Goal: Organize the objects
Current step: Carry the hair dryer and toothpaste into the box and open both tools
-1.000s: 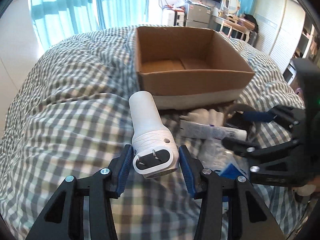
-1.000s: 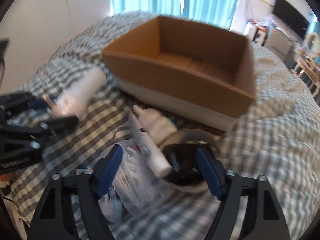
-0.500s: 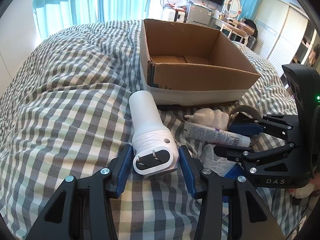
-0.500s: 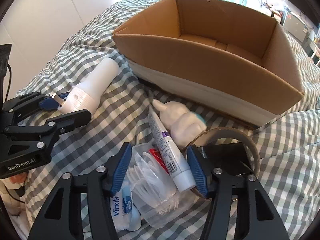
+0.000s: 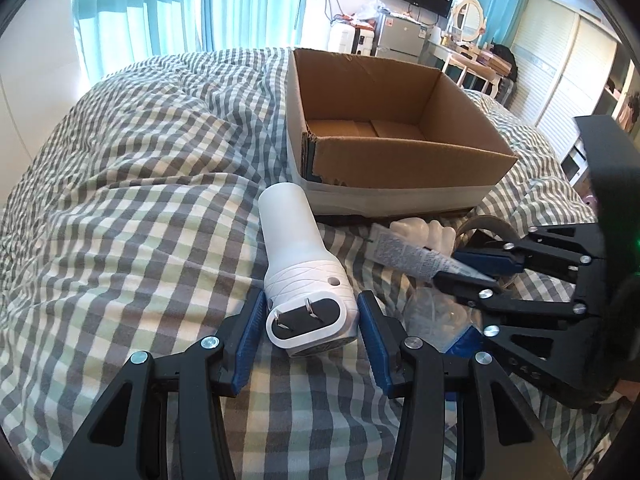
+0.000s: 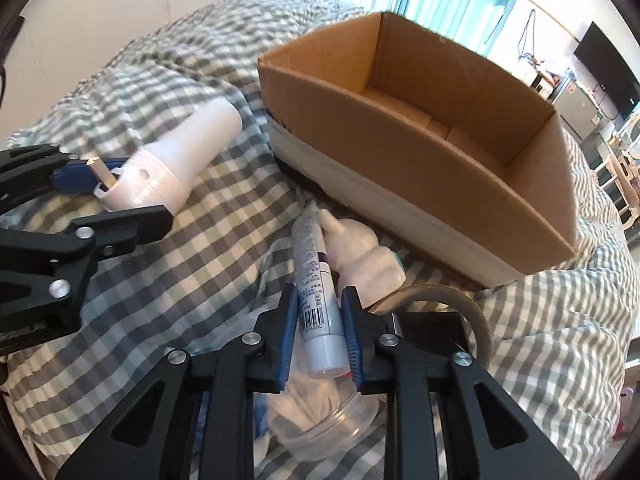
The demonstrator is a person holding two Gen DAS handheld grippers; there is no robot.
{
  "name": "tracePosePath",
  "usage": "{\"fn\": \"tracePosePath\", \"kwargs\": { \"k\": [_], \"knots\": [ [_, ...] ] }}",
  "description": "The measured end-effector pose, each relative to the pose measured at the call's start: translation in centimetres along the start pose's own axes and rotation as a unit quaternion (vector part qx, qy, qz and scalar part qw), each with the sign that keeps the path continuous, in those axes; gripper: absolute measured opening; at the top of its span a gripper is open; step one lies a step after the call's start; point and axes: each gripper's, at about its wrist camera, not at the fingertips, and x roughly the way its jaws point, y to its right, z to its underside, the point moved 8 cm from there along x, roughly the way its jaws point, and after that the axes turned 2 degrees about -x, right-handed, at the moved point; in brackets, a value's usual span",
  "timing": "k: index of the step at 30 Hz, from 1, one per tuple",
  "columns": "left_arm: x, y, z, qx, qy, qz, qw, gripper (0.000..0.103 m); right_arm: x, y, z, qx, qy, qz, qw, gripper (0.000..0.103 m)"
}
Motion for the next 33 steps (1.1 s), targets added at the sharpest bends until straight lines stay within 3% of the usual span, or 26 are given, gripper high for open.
{"fn": "tracePosePath", "kwargs": {
  "k": [8,15,19,25,33],
  "knots": [
    [-2.4,0.2,-0.5,0.004,0.025,-0.016,0.9996,0.048,-5.0,0.5,-1.8,-0.006,0.056,0.039,0.998,0.02],
    [-5.6,1.2,-2.9,0.02,0.063,-0.022,0.9976,0.048,-9.4,1.4,-3.4,-0.008,0.109,0.064,0.992,0.02],
    [-7.0,2.5,-5.4,0.044,0.089,-0.031,0.9946,0.048,-11.9,2.8,-4.9,-0.004,0.139,0.079,0.987,0.02],
    [-8.1,4.2,-10.2,0.064,0.119,-0.011,0.9907,0.048,-14.2,5.4,-7.5,0.01,0.171,0.092,0.981,0.02],
    [-6.4,5.3,-16.7,0.069,0.13,0.007,0.9892,0.048,-14.5,9.5,-12.3,0.032,0.202,0.099,0.974,0.02]
  ]
}}
